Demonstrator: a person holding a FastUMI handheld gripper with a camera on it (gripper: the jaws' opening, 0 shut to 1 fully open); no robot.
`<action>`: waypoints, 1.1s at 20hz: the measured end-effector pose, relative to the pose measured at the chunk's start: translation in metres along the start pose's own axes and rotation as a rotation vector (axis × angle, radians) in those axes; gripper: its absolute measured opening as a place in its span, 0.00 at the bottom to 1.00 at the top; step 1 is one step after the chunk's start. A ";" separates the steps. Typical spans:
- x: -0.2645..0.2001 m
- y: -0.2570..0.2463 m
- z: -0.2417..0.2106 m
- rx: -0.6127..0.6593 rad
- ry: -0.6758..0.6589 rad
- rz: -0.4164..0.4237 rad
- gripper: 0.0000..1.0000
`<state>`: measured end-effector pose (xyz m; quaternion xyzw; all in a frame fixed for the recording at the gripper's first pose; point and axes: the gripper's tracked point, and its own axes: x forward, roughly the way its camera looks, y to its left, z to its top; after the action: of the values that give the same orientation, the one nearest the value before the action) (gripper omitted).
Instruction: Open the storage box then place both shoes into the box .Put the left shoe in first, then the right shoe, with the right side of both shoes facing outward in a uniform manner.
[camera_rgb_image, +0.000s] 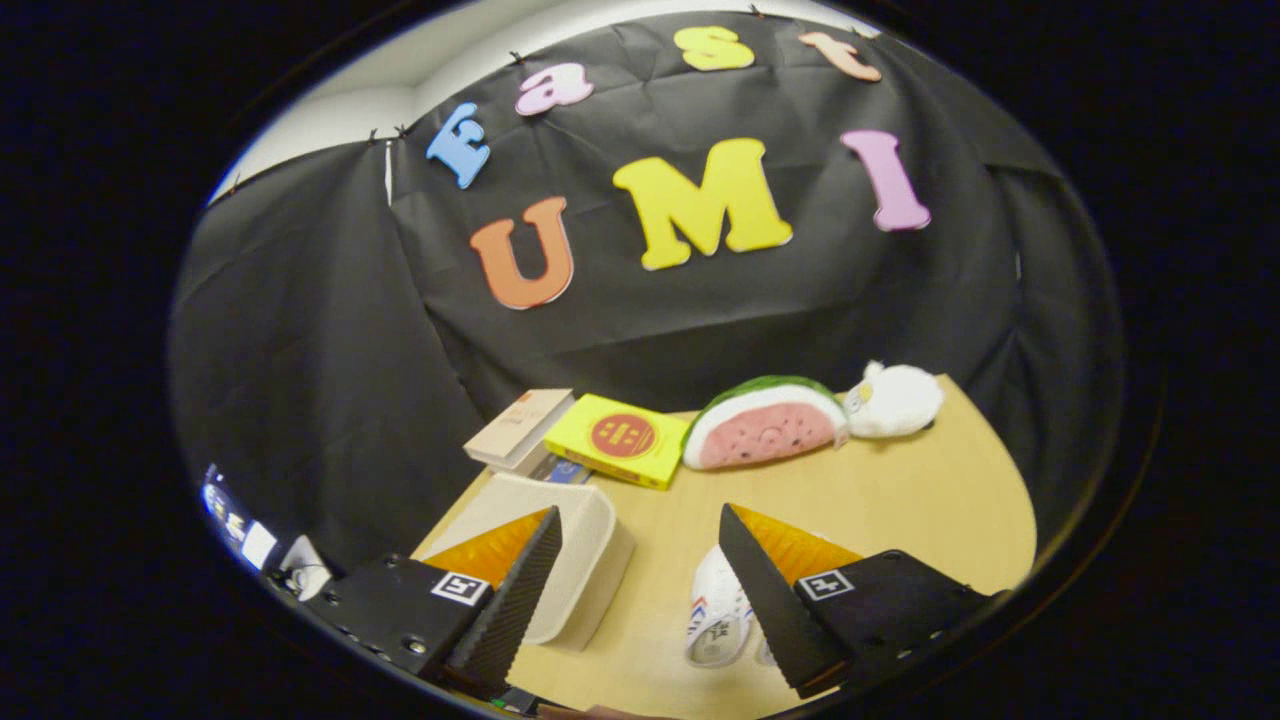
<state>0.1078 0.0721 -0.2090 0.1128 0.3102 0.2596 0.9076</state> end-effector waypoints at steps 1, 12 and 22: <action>0.014 -0.001 -0.009 0.027 0.048 0.037 0.96; 0.113 0.023 -0.081 0.347 0.470 0.523 0.93; 0.137 0.036 -0.104 0.614 0.663 0.833 0.93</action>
<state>0.1209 0.1807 -0.3465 0.3939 0.5666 0.5125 0.5111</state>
